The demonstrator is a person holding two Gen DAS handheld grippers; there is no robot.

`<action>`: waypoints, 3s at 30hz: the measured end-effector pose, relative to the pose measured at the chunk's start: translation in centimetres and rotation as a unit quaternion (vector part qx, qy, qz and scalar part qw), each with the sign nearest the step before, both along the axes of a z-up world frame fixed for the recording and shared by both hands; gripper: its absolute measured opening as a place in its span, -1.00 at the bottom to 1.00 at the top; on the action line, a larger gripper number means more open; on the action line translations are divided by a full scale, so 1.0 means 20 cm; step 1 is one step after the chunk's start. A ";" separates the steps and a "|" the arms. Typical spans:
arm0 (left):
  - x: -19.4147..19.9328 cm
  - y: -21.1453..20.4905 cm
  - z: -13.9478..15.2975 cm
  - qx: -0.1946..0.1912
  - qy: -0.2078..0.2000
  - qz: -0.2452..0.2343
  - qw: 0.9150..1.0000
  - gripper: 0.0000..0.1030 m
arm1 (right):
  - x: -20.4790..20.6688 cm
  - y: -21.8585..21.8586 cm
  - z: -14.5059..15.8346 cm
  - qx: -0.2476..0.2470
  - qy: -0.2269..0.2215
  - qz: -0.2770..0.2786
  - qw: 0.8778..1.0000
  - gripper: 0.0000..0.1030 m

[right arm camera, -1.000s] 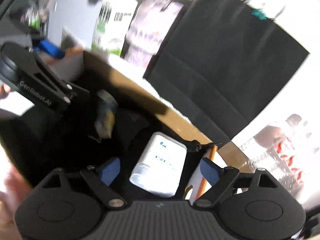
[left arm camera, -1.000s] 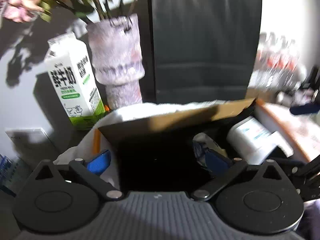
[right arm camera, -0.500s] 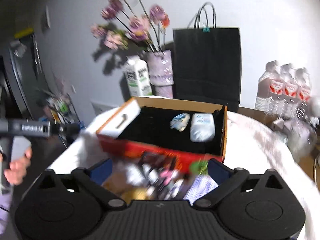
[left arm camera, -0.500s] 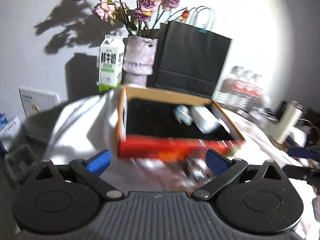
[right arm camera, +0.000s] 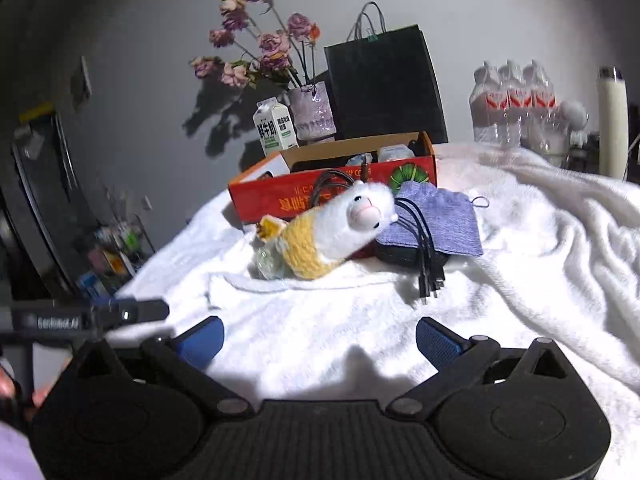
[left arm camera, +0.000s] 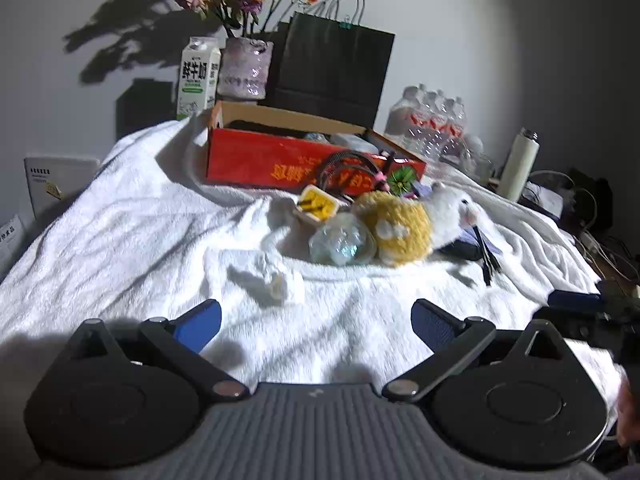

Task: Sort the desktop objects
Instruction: 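Grasp the clear plastic bag with the right gripper, then carry the clear plastic bag into the box and open the right gripper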

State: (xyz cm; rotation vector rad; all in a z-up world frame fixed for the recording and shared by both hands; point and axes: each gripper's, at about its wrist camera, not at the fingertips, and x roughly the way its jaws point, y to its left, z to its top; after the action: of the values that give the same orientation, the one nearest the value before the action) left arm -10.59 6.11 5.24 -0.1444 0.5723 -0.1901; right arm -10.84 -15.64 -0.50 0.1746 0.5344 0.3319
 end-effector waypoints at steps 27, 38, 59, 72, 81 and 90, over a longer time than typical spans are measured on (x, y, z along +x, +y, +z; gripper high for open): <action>0.41 0.09 -0.21 0.007 0.048 0.003 0.999 -0.54 | 0.54 0.61 -0.08 -0.178 -0.090 0.110 0.974 -0.22; 0.34 0.20 -0.13 0.003 0.049 0.041 0.998 -0.74 | 0.70 0.85 -0.18 -0.333 -0.046 0.097 0.937 -0.31; 0.00 0.02 0.00 0.021 0.022 -0.001 1.000 -0.85 | 0.08 0.13 0.13 -0.032 -0.030 0.036 0.998 -0.48; -0.01 0.02 0.26 0.002 -0.025 -0.009 1.000 -0.85 | -0.11 -0.10 0.23 0.015 -0.091 -0.027 0.995 -0.48; 0.54 0.17 0.65 0.023 -0.024 -0.009 0.999 -0.85 | 0.36 -0.16 0.65 -0.016 -0.132 0.019 0.991 -0.47; 1.56 0.15 0.66 0.025 0.054 0.039 0.997 -0.85 | 1.47 0.07 0.85 -0.018 -0.030 0.055 0.998 -0.47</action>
State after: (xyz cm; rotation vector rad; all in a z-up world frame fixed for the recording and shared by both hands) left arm 20.57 9.02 18.42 -0.1298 0.6770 -0.0917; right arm 18.54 -14.29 16.57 0.0995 0.4910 0.4338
